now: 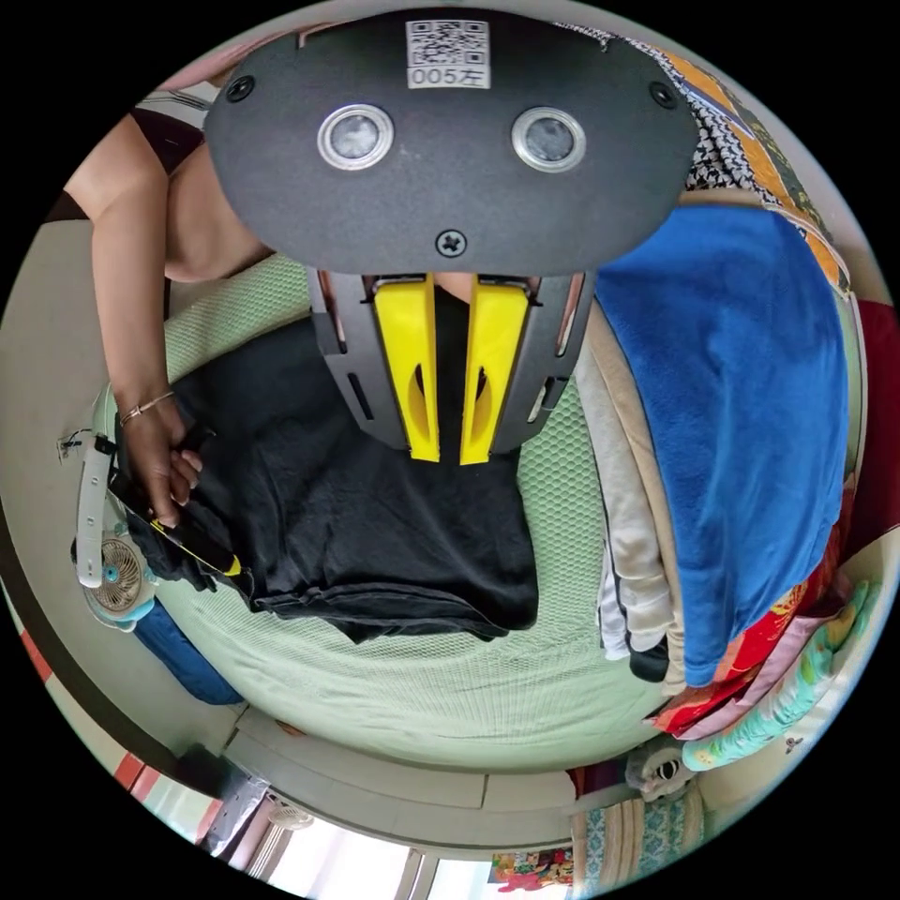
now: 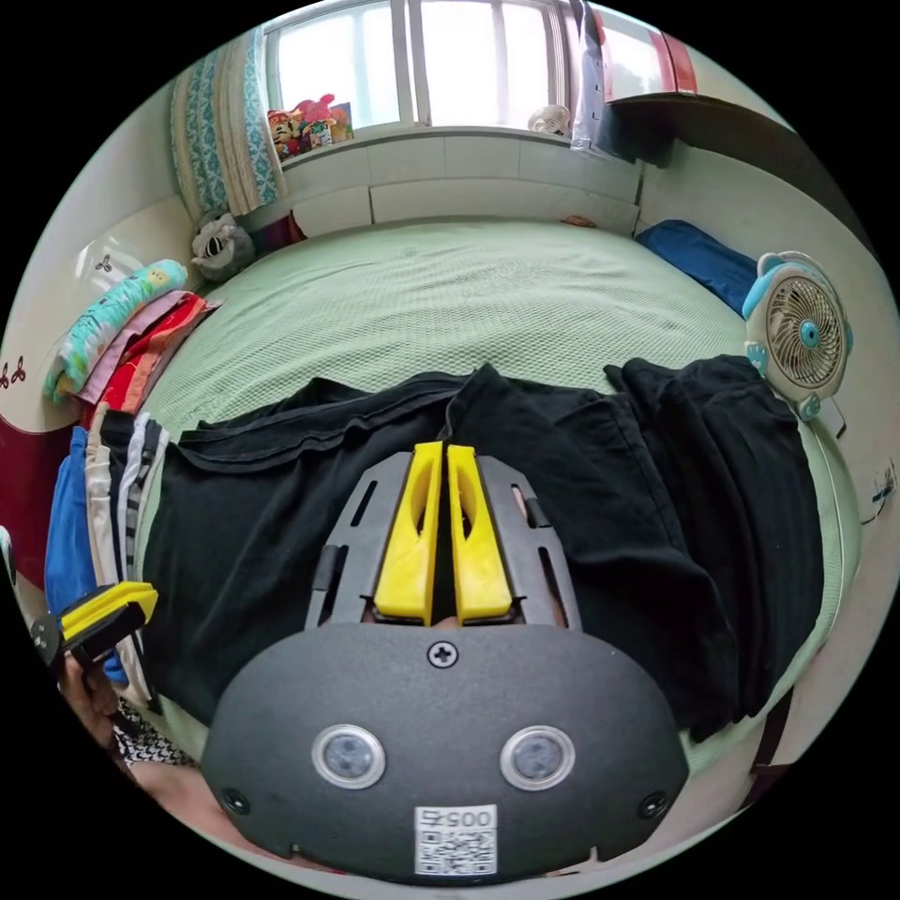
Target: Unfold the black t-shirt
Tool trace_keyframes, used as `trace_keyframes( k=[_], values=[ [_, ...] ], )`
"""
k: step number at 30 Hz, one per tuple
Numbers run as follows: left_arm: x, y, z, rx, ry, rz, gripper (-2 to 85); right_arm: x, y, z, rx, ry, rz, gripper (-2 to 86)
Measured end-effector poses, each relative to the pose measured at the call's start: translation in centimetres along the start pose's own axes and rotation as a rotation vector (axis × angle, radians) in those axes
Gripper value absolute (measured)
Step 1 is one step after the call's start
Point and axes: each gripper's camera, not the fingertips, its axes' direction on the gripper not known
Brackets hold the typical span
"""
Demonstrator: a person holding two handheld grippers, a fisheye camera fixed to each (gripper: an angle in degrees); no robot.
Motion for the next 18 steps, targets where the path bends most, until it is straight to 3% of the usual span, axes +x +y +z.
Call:
trace_keyframes(
  k=[10,15,18],
  values=[
    [-1.8,4.3,-3.8,0.06,0.065,-0.122,6.8,1.7,6.0,-9.3,-0.067,-0.061,-0.049,-1.7],
    [-2.1,7.4,-6.0,0.104,0.041,-0.116,8.0,5.7,12.8,-16.6,-0.065,0.07,-0.116,-1.6],
    [-2.7,9.8,-7.7,0.152,0.04,-0.114,8.9,9.7,17.0,-18.7,-0.102,0.126,-0.046,-1.6]
  ],
)
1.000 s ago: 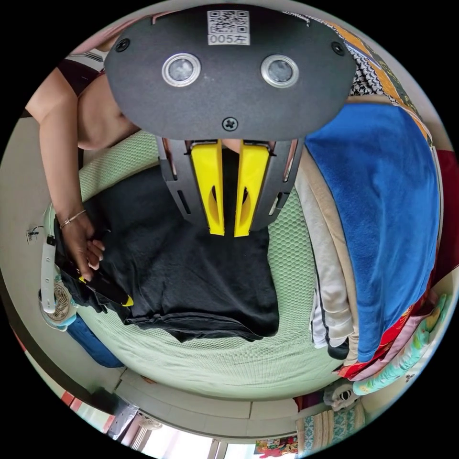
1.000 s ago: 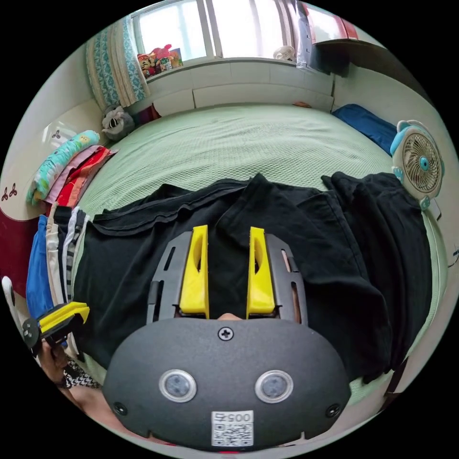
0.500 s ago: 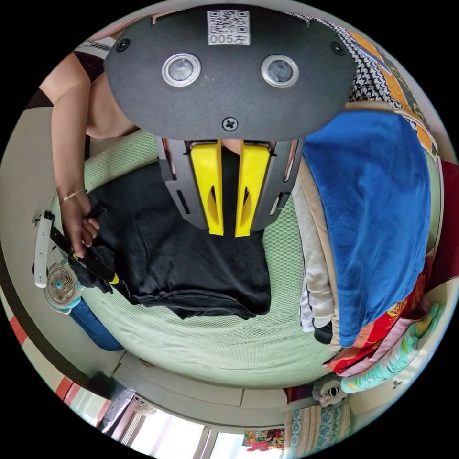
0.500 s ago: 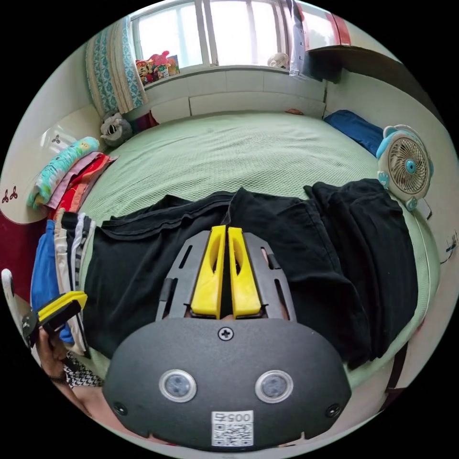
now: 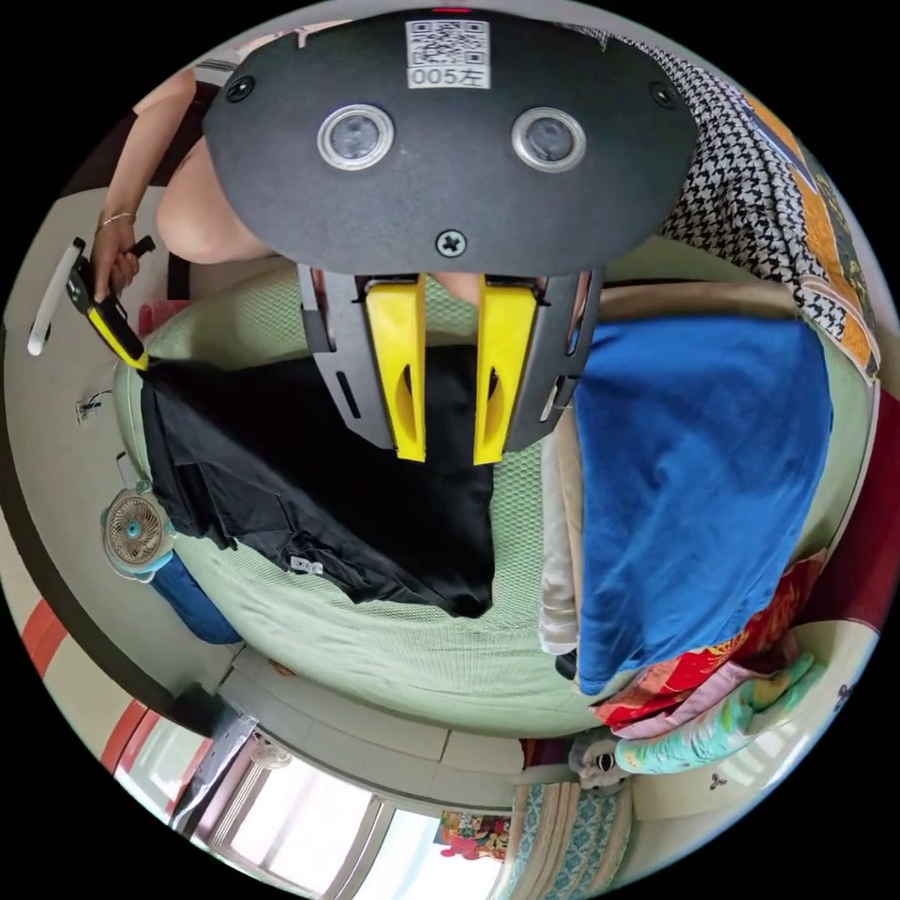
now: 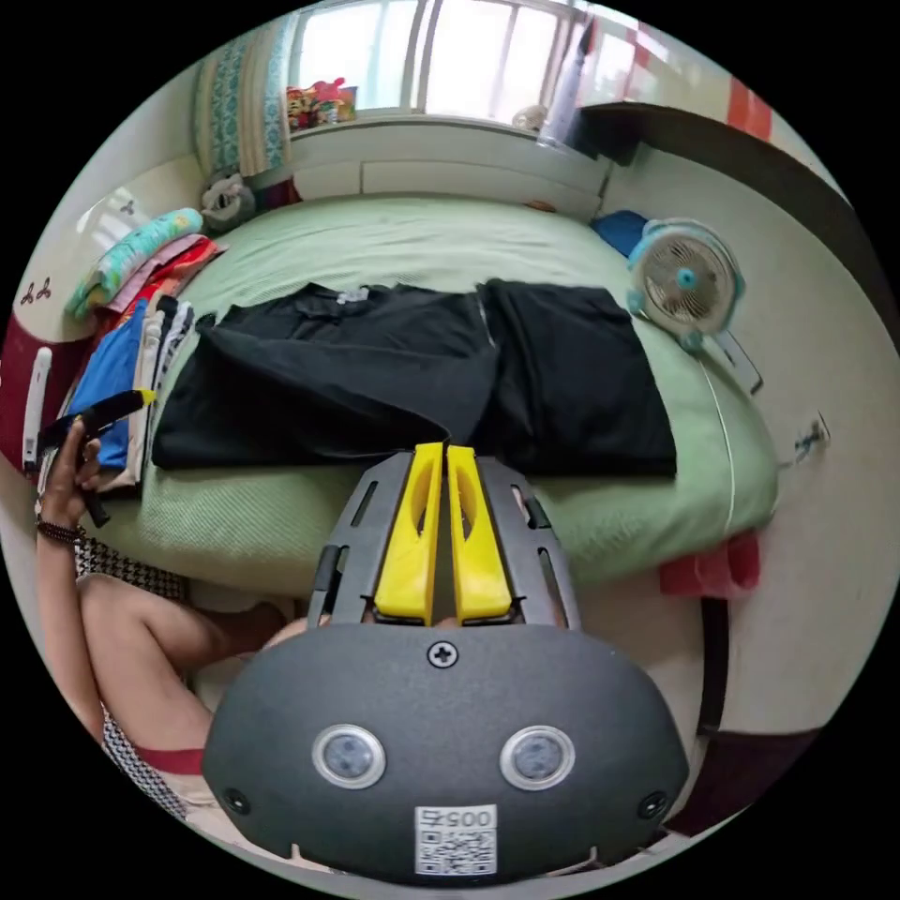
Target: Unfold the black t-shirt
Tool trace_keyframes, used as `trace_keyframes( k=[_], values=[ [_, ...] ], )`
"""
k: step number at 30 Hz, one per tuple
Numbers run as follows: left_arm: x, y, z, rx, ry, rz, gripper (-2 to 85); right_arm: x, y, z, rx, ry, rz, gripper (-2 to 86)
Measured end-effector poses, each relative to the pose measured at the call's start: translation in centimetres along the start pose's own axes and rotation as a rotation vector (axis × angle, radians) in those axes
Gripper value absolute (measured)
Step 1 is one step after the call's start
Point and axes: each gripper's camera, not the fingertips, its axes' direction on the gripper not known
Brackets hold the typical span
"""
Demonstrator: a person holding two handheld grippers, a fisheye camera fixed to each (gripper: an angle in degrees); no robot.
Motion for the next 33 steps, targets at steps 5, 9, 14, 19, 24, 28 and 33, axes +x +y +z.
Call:
trace_keyframes(
  k=[5,9,14,19,24,28,33],
  values=[
    [-1.8,2.8,-2.0,0.04,0.088,-0.016,10.9,4.7,4.8,1.1,-0.088,0.023,0.175,-1.6],
    [-1.3,3.7,-2.7,0.03,0.137,0.049,12.3,4.5,5.8,1.7,-0.111,0.037,0.194,-1.6],
    [1.0,4.6,-3.3,0.043,0.039,0.16,14.9,3.9,6.0,1.7,-0.123,0.055,0.16,-1.6],
    [1.0,4.9,-4.2,0.04,0.022,0.115,16.6,5.2,6.7,1.6,-0.134,0.034,0.194,-1.6],
    [1.1,6.0,-5.0,0.013,-0.036,0.132,16.3,6.6,8.0,1.3,-0.136,0.012,0.221,-1.6],
    [1.6,6.4,-4.1,-0.054,-0.052,0.105,13.2,7.0,8.6,0.8,-0.131,0.011,0.238,-1.6],
    [2.2,7.4,-4.6,-0.058,-0.111,0.05,4.2,8.1,10.1,-0.9,-0.112,-0.008,0.246,-1.6]
  ],
)
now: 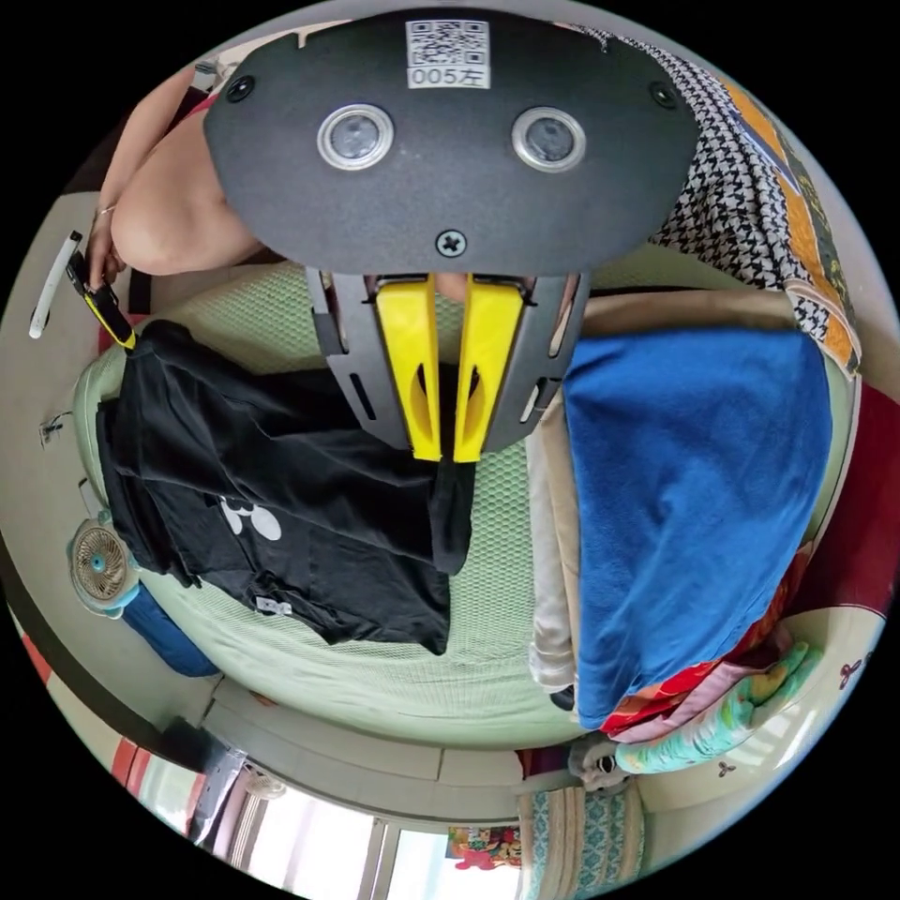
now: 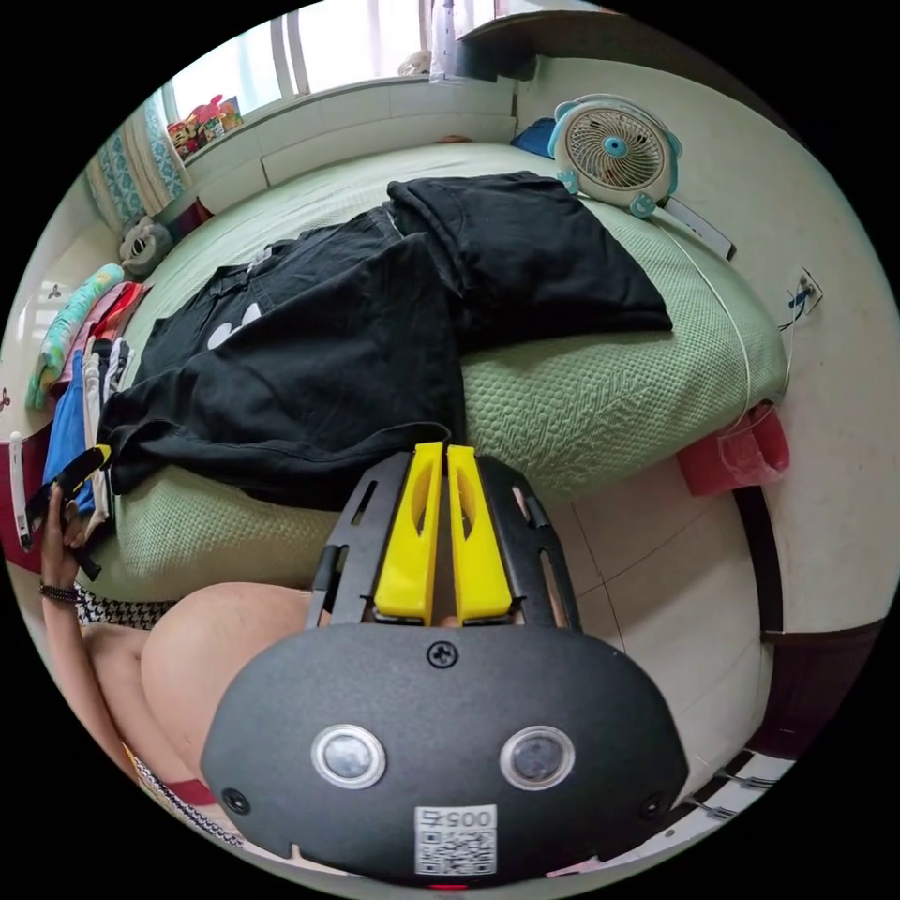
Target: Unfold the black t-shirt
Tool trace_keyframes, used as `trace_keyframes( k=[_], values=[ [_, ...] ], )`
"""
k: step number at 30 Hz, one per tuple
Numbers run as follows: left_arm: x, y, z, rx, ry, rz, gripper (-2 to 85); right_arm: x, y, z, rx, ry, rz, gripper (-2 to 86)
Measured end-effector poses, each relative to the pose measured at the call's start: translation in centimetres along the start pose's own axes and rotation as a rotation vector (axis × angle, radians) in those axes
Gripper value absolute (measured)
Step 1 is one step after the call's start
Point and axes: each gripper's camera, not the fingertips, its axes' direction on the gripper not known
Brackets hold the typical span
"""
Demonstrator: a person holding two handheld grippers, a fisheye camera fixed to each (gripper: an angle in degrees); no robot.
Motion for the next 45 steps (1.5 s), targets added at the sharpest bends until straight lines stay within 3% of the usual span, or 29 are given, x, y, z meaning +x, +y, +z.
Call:
trace_keyframes(
  k=[3,9,14,21,31,39,42,45],
  values=[
    [1.0,0.9,-0.7,-0.013,0.033,0.056,3.5,1.1,1.0,-1.4,0.026,-0.041,0.001,-1.6],
    [3.2,3.4,-3.3,-0.095,-0.099,0.208,2.3,3.1,3.5,-5.5,0.089,-0.105,-0.009,-1.6],
    [1.9,6.6,-8.6,0.016,0.001,0.145,1.4,4.2,5.5,-9.4,0.136,-0.132,-0.028,-1.5],
    [1.7,7.5,-16.6,0.035,0.106,0.168,1.1,6.6,7.9,-16.2,0.242,-0.132,-0.03,-1.6],
    [1.1,15.5,-23.4,0.041,0.222,0.242,1.2,11.3,11.7,-23.9,0.354,-0.167,0.0,-1.6],
    [-0.5,20.9,-20.6,-0.091,0.236,0.108,1.5,11.0,14.8,-24.6,0.241,-0.08,-0.2,-0.8],
    [-1.6,21.4,-18.5,-0.197,0.146,0.042,2.2,11.0,14.9,-22.0,0.069,-0.051,-0.252,2.6],
    [-2.5,20.5,-17.9,-0.197,0.037,0.004,0.5,11.1,14.6,-20.3,0.03,0.041,-0.228,7.3]
  ],
)
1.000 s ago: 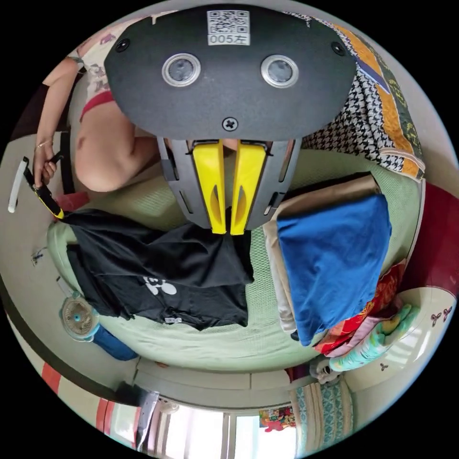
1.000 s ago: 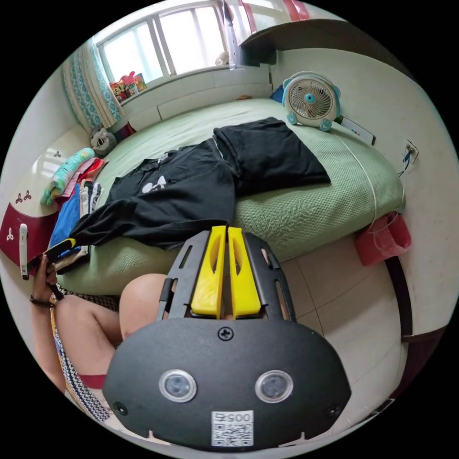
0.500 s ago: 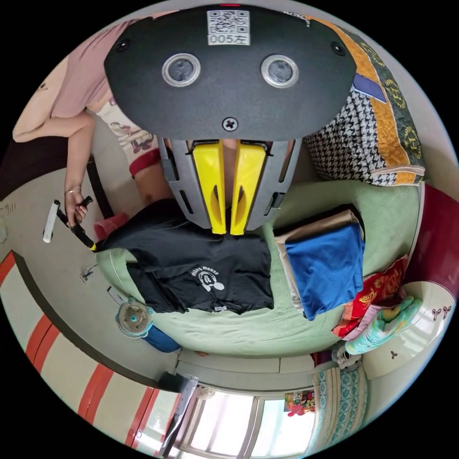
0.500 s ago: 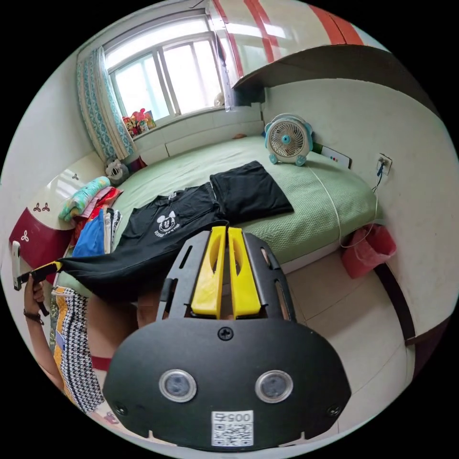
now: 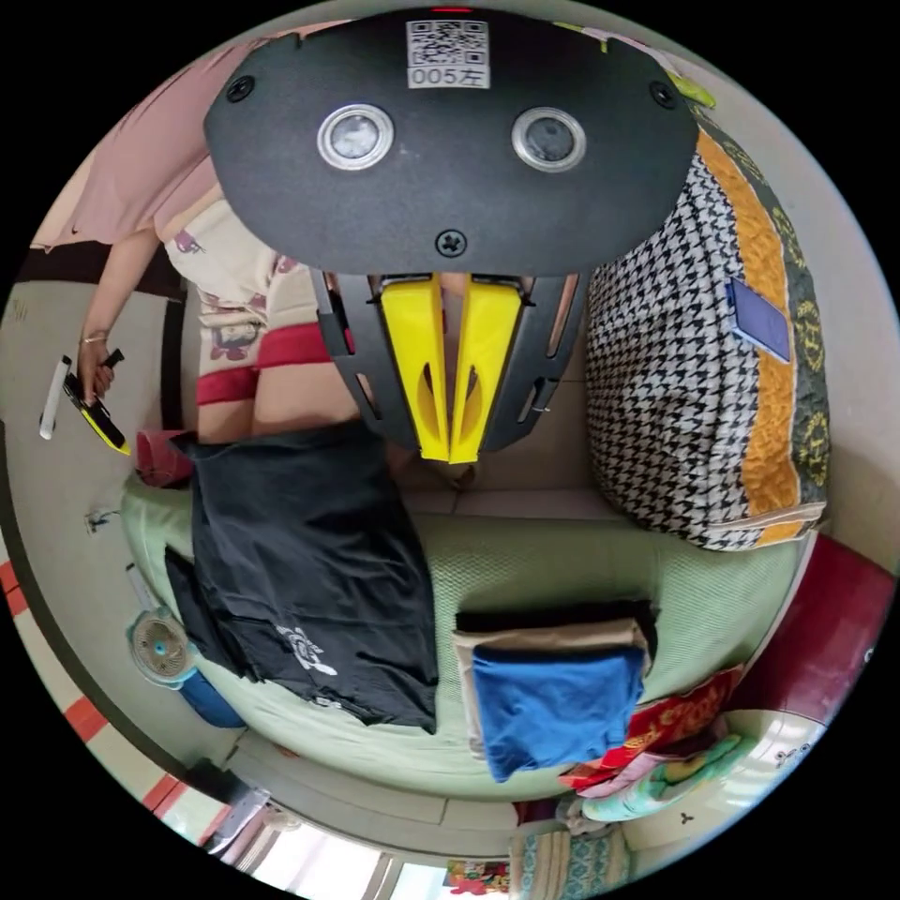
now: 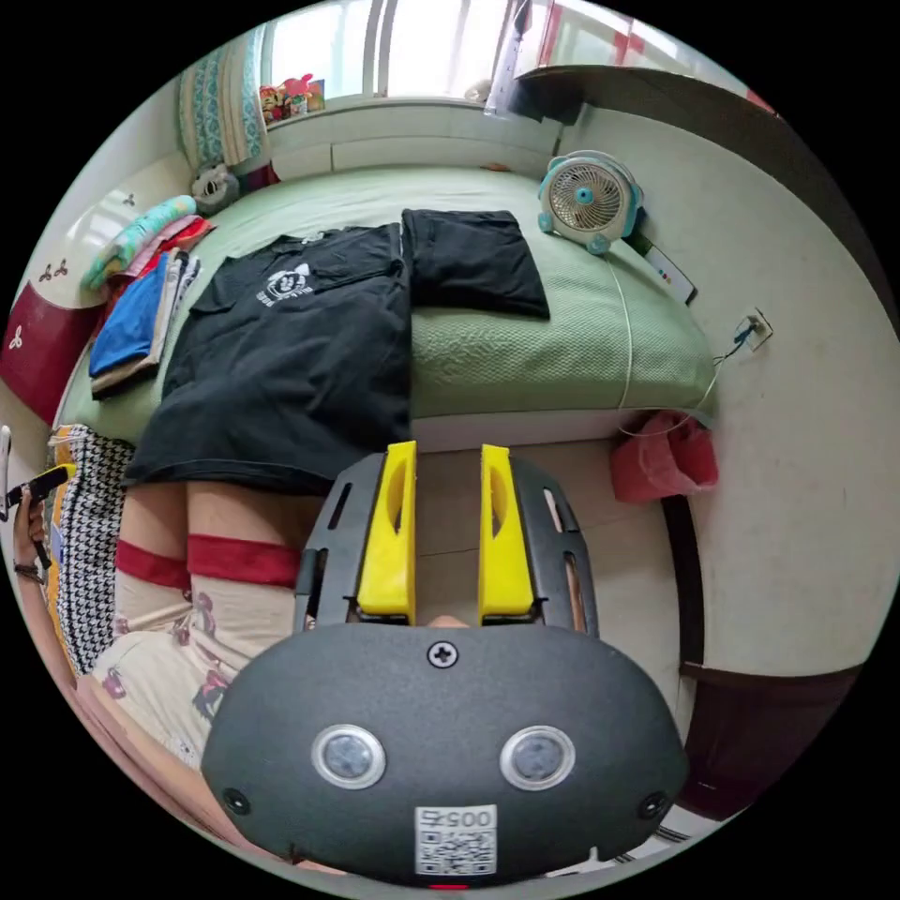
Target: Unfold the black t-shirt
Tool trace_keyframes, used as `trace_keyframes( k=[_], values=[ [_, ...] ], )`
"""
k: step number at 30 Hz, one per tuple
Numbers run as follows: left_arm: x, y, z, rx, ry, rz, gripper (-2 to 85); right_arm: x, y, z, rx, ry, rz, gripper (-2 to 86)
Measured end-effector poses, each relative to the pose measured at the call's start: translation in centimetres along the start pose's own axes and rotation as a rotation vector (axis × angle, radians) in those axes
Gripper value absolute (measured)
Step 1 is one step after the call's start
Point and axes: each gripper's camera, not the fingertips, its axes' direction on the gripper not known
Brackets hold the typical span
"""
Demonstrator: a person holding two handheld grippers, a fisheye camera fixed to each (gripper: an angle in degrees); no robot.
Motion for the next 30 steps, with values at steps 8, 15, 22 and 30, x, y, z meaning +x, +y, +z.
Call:
trace_keyframes(
  k=[8,15,22,30],
  values=[
    [3.9,-8.9,1.5,0.114,0.038,0.105,5.7,-5.7,-8.1,2.5,0.105,-0.138,-0.047,10.1],
    [9.0,-18.8,5.6,0.149,0.058,0.226,9.8,-14.8,-19.5,7.0,0.186,-0.205,-0.197,11.0],
    [12.0,-29.1,11.1,0.121,0.063,0.258,11.3,-21.8,-29.5,13.7,0.144,-0.131,-0.35,12.0],
    [13.3,-34.6,17.4,0.011,0.008,0.307,12.8,-24.7,-36.2,24.2,-0.037,-0.097,-0.395,9.7]
  ],
)
